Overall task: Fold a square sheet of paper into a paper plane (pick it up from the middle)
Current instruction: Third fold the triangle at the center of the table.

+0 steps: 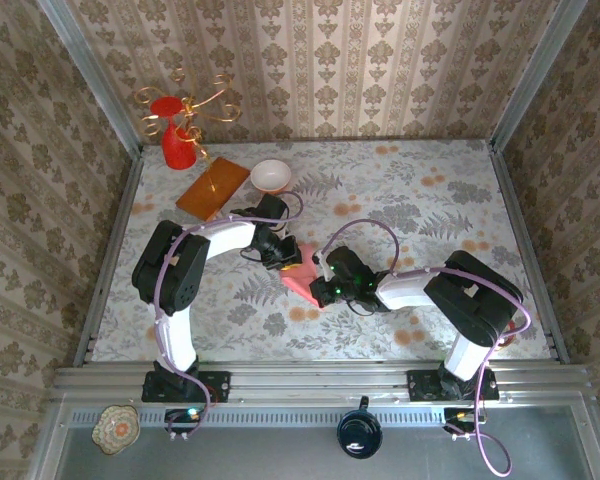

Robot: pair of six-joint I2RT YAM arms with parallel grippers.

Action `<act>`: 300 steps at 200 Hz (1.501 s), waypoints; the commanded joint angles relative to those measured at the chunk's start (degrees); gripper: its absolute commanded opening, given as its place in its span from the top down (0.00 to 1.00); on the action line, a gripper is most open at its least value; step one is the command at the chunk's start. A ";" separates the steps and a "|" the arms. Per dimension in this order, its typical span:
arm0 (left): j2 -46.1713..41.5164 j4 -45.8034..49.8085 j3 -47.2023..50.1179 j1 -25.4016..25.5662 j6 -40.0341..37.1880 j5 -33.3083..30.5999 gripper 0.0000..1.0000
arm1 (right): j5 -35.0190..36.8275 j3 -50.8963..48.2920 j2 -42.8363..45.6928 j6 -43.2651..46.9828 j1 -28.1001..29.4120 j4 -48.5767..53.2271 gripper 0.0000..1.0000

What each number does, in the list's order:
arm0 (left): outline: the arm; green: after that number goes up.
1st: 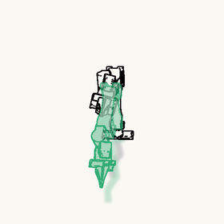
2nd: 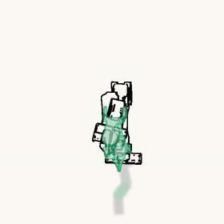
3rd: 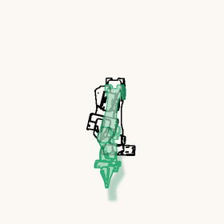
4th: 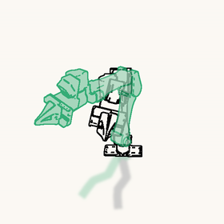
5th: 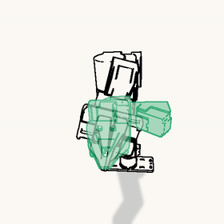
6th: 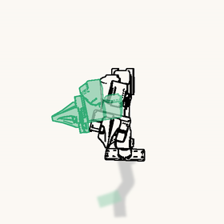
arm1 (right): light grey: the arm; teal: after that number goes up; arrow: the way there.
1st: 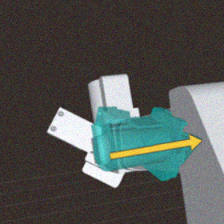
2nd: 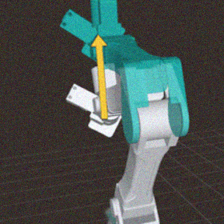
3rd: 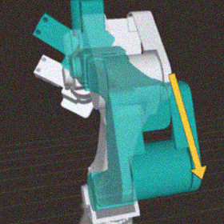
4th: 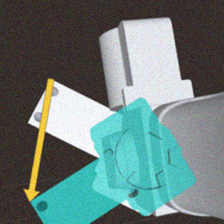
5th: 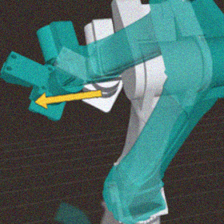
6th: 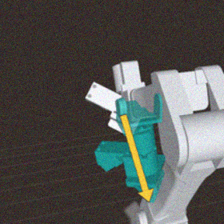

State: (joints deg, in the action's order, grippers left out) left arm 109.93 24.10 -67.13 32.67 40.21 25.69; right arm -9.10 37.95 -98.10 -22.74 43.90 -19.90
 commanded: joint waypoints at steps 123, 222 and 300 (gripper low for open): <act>-19.23 -5.69 12.85 -1.26 10.40 -5.43 0.76 | -0.14 2.43 -1.76 -5.02 -0.39 6.52 1.00; -20.08 -15.17 20.39 6.83 23.12 -7.97 0.82 | -3.55 4.94 -2.78 -9.69 -0.20 8.73 1.00; -16.15 -16.88 19.56 8.11 26.14 -8.54 0.86 | -3.29 5.02 -3.06 -9.79 -0.19 9.17 1.00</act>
State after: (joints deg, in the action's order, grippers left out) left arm 93.49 7.97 -46.89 40.23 64.36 18.26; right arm -11.62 42.09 -99.48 -31.77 43.75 -13.96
